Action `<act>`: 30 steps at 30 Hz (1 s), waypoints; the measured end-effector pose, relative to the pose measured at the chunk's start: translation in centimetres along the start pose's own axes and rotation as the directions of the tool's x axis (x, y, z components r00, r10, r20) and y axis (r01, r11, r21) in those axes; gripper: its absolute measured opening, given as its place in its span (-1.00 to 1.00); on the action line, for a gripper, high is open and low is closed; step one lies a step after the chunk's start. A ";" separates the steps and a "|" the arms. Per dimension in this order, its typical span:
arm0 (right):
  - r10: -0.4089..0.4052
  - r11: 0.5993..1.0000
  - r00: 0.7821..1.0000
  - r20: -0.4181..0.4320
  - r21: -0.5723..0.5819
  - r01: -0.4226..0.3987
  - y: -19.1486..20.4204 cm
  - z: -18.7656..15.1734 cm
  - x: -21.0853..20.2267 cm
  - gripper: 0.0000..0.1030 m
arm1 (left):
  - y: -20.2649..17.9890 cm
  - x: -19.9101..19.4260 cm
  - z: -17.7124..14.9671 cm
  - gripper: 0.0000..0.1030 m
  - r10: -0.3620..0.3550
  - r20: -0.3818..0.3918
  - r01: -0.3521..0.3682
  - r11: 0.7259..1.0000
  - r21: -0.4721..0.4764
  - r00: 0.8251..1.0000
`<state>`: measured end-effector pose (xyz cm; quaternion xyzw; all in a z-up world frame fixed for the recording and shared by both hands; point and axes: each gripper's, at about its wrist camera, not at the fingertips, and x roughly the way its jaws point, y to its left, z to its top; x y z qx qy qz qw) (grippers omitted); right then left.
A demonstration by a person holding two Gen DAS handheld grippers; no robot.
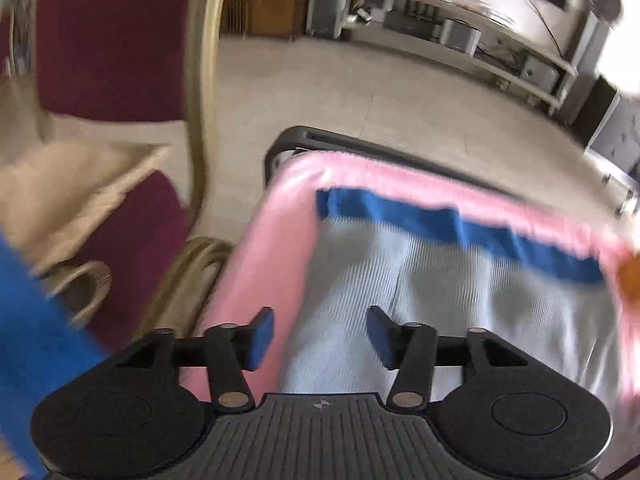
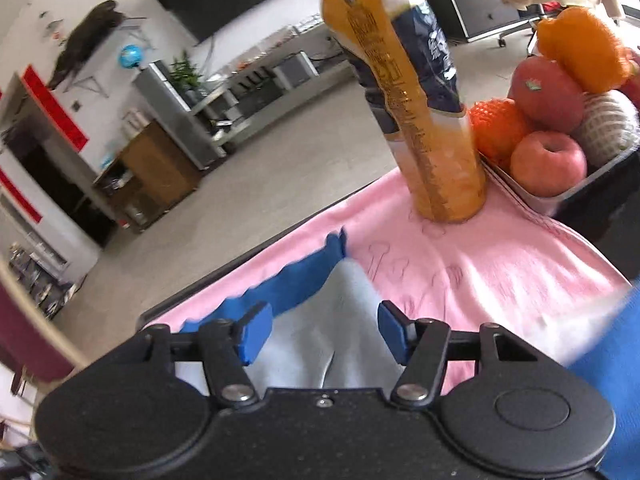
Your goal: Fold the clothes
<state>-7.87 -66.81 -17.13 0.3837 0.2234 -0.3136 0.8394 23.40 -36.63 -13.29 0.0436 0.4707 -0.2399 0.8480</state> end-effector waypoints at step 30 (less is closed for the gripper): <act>-0.215 0.835 0.935 0.283 -0.443 0.326 4.6 -1.3 12.3 -0.89 | -8.8 11.4 0.6 -0.87 0.277 0.368 -0.409 0.841 0.354 0.888</act>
